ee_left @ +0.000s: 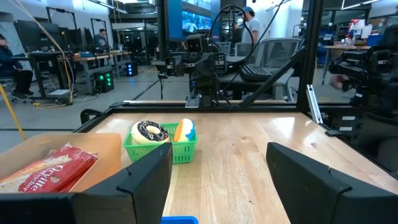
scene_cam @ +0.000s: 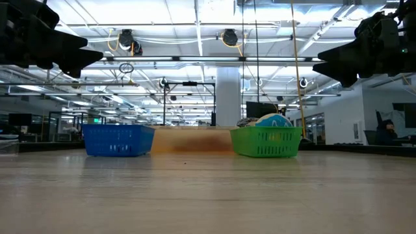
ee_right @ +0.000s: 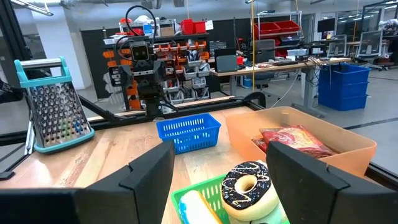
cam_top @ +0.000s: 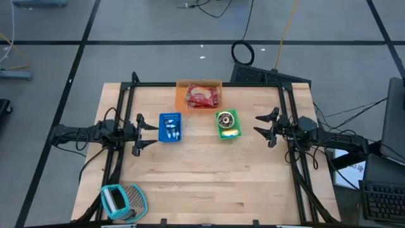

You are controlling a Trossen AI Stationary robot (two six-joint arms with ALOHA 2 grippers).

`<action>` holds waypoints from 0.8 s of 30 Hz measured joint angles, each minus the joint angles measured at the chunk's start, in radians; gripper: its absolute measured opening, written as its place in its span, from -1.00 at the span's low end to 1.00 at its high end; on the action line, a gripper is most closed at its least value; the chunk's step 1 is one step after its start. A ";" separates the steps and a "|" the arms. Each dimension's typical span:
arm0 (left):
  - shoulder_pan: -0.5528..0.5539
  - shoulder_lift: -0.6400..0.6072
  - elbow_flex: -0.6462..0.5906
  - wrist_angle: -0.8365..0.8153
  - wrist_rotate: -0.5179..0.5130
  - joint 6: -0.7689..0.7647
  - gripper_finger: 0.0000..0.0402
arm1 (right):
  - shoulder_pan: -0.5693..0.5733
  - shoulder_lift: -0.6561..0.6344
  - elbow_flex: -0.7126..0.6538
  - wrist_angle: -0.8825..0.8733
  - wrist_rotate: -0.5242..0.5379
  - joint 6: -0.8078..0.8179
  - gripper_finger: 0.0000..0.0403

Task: Pick & Place Food Item
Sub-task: Return to Home Position

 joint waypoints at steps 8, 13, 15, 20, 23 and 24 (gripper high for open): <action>0.000 0.000 0.000 0.000 0.000 0.000 0.30 | 0.000 0.000 0.000 0.000 0.000 0.000 0.20; 0.000 0.000 0.000 0.000 0.000 0.000 0.29 | 0.000 0.000 0.000 0.000 0.000 0.000 0.20; 0.000 0.000 0.000 0.000 0.000 0.000 0.30 | 0.000 0.000 0.000 0.000 0.000 0.000 0.20; 0.000 0.000 0.000 0.000 0.000 0.000 0.31 | 0.000 0.000 0.000 0.000 0.000 0.000 0.20; 0.000 0.000 0.000 0.000 0.000 0.000 0.30 | 0.000 0.000 0.000 0.000 0.000 0.000 0.20; 0.000 0.000 0.000 0.000 0.000 0.000 0.29 | 0.000 0.000 0.000 0.000 0.000 0.000 0.20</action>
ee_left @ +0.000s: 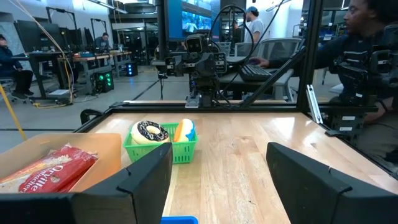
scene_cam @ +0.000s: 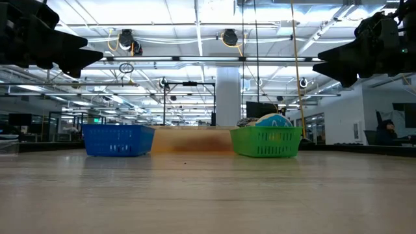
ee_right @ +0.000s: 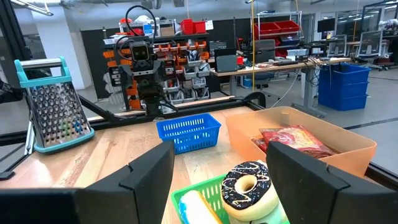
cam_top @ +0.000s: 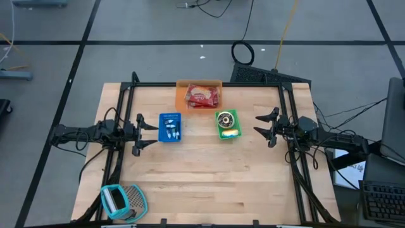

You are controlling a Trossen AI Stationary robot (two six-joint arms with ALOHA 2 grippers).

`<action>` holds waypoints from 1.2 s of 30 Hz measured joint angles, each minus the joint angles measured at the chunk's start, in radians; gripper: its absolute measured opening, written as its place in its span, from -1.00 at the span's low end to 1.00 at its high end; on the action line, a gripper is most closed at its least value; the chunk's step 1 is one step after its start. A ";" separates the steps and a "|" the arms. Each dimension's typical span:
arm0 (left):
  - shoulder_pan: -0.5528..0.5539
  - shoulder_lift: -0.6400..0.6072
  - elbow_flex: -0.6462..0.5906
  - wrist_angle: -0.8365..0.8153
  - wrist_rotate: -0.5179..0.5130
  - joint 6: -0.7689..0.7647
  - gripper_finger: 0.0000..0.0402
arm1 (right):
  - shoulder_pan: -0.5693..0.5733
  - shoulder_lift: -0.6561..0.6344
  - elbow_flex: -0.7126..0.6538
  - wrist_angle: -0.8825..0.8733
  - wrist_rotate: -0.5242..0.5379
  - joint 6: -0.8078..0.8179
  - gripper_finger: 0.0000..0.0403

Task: Pick & Place Food Item
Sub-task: Return to Home Position

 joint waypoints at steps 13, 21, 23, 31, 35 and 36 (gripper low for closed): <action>0.000 0.000 0.000 0.000 0.000 0.000 0.30 | 0.000 0.000 0.000 0.000 0.000 0.000 0.20; 0.000 0.000 0.000 0.000 0.000 0.000 0.30 | 0.000 0.000 0.000 0.000 0.000 0.000 0.20; 0.000 0.000 0.000 0.000 0.000 0.000 0.31 | 0.000 0.000 0.000 0.000 0.000 0.000 0.20; 0.000 0.000 0.000 0.000 0.000 0.000 0.29 | 0.000 0.000 0.000 0.000 0.000 0.000 0.20; 0.000 0.000 0.000 0.000 0.000 0.000 0.31 | 0.000 0.000 0.000 0.000 0.000 0.000 0.20; 0.000 0.000 0.000 0.000 0.000 0.000 0.32 | 0.000 0.000 0.000 0.000 0.000 0.000 0.20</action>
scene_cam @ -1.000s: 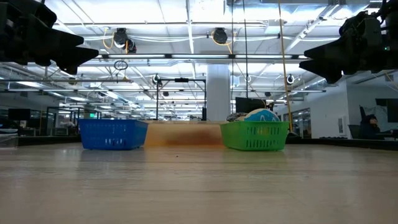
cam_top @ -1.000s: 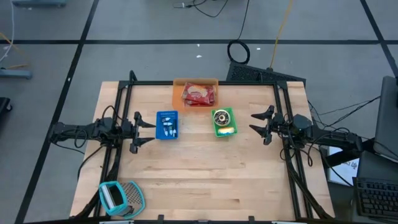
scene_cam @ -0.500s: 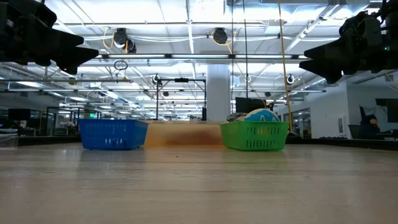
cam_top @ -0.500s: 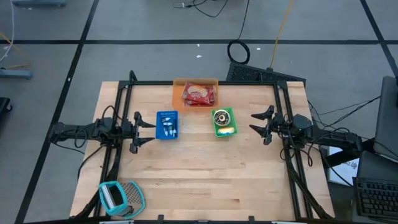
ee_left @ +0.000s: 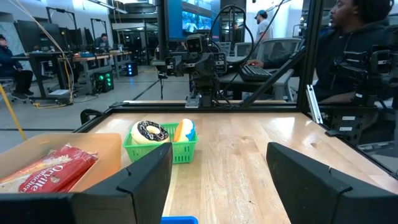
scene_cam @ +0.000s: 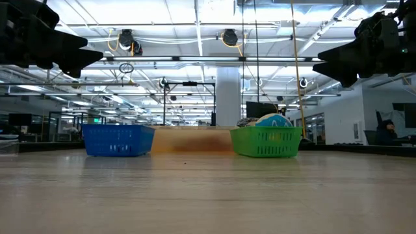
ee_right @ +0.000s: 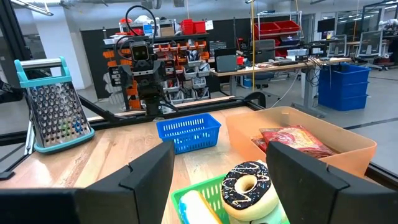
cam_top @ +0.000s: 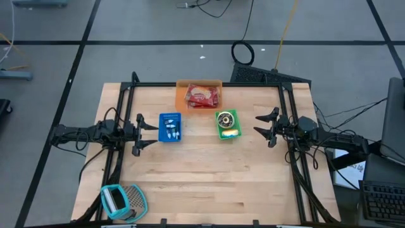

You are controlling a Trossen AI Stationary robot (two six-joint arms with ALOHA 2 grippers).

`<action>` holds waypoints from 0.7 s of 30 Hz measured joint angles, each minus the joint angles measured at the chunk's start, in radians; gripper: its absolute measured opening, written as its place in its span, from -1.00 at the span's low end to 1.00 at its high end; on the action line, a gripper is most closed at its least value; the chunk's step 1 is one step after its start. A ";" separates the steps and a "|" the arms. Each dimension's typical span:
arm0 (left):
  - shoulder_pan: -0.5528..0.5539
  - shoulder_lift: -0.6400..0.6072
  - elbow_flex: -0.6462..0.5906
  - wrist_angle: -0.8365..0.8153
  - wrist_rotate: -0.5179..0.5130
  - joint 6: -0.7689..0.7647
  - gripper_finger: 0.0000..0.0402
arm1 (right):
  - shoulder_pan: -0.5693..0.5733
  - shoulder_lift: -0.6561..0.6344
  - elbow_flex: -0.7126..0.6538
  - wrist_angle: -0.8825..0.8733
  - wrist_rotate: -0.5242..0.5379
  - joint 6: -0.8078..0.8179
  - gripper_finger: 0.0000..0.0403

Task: Pick & Place Food Item
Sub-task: Return to Home Position

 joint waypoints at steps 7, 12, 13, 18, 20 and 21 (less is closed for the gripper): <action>0.000 0.000 0.000 0.000 0.000 0.000 0.28 | 0.000 0.000 0.000 0.000 0.000 0.000 0.20; 0.000 0.000 0.000 0.000 0.000 0.000 0.32 | 0.000 0.000 0.000 0.000 0.000 0.000 0.20; 0.000 0.000 0.000 0.000 0.000 0.000 0.32 | 0.000 0.000 0.000 0.000 0.000 0.000 0.20; 0.000 0.000 0.000 0.000 0.000 0.000 0.33 | 0.000 0.000 0.000 0.000 0.000 0.000 0.20; 0.000 0.000 0.000 0.000 0.000 0.000 0.33 | 0.000 0.000 0.000 0.000 0.000 0.000 0.20; 0.000 0.000 0.000 0.000 0.000 0.000 0.33 | 0.000 0.000 0.000 0.000 0.000 0.000 0.20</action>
